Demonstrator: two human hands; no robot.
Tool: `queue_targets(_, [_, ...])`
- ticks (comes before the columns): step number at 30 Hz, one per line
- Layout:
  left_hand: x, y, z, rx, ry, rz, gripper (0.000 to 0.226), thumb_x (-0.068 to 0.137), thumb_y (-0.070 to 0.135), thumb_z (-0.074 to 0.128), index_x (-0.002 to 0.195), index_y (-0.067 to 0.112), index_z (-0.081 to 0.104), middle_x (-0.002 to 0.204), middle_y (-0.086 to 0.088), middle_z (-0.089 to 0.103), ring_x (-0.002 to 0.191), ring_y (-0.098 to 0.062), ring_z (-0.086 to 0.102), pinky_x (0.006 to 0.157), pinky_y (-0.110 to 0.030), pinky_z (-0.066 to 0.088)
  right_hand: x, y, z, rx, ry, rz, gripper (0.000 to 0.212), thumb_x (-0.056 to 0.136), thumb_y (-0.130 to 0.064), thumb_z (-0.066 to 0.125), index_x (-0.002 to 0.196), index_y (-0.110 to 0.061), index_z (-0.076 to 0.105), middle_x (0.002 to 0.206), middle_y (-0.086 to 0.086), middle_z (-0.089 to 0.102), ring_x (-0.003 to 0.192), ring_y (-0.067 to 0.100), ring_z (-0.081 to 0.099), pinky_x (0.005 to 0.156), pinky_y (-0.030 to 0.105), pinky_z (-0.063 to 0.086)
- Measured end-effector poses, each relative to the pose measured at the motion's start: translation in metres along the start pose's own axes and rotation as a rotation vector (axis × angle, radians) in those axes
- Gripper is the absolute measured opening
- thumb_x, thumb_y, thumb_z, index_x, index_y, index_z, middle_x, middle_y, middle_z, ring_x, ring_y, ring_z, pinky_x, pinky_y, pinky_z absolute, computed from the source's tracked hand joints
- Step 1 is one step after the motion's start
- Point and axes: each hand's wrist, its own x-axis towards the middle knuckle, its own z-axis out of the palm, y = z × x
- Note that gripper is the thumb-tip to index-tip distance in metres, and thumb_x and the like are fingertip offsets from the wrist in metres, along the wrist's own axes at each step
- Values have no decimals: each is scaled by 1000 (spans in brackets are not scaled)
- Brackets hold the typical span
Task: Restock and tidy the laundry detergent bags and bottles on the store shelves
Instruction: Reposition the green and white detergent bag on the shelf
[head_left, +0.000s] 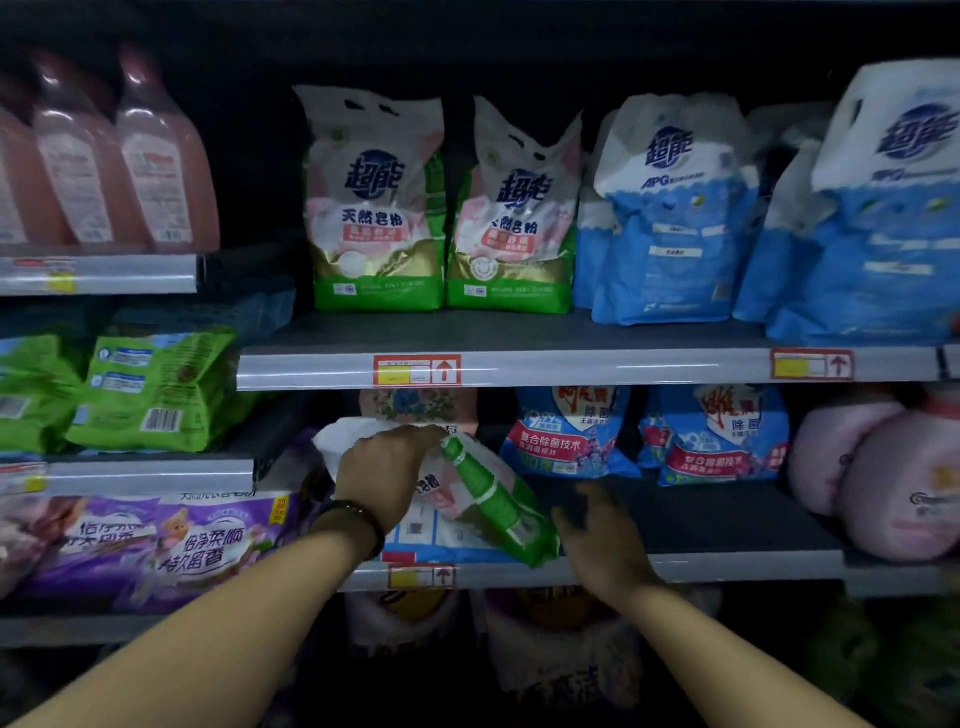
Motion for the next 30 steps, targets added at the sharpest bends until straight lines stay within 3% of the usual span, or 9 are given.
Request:
queue_targets(5, [-16,-2,-49,-70,137,169,43,93,17,62,126,43,68,113,8,78,94,-23,76,65,-40,62,-7,-1,-12,171,-127,136,47,109,-44,50,149,-20,51,151,7,56,136,29,54,109,37,43])
queue_targets(9, [-25,4,-84,-136,219,244,35,95,35,47,120,40,71,106,5,80,90,-24,78,63,-41,63,-33,-10,7,465,-311,352,69,91,-68,66,143,-23,58,147,8,60,124,31,64,110,52,51])
queue_targets(12, [-37,16,-97,-183,269,279,30,95,46,47,112,36,70,86,3,79,72,-25,75,56,-39,59,-66,-13,24,567,-664,590,103,60,-93,70,128,-16,72,130,20,72,116,43,70,104,60,54])
queue_targets(16, [-50,24,-102,-312,302,312,25,97,35,56,113,33,75,93,7,80,81,-17,77,66,-37,62,-105,-24,27,677,-1027,607,105,66,-100,57,135,-22,72,140,21,67,130,47,61,105,56,50])
queue_targets(18, [-57,27,-107,-482,330,294,24,98,18,67,117,28,78,105,8,81,95,-9,77,80,-34,63,-118,-30,27,764,-1028,577,98,68,-97,60,138,-29,70,146,17,63,135,45,57,109,57,48])
queue_targets(20, [-63,31,-116,-631,388,261,30,96,3,71,119,20,79,110,7,80,102,-6,76,88,-31,61,-126,-31,28,867,-896,500,80,77,-86,65,133,-30,73,142,12,68,134,40,61,112,59,47])
queue_targets(24, [-57,28,-140,-783,507,173,31,98,-1,67,118,19,80,107,10,80,92,-3,76,79,-22,57,-129,-32,26,1081,-692,395,59,88,-67,62,123,-23,79,138,16,70,127,38,67,115,63,44])
queue_targets(27, [-49,17,-160,-786,482,181,41,95,-5,67,124,22,78,114,12,78,102,-1,75,86,-29,62,-127,-46,7,1087,-598,348,58,81,-62,64,110,-15,84,127,22,74,110,41,75,104,57,53])
queue_targets(30, [-45,7,-181,-679,532,266,51,89,-2,66,132,24,72,129,13,72,120,-3,69,102,-38,57,-127,-52,-15,1063,-483,230,58,72,-47,86,109,-3,81,113,27,77,95,43,77,81,54,63])
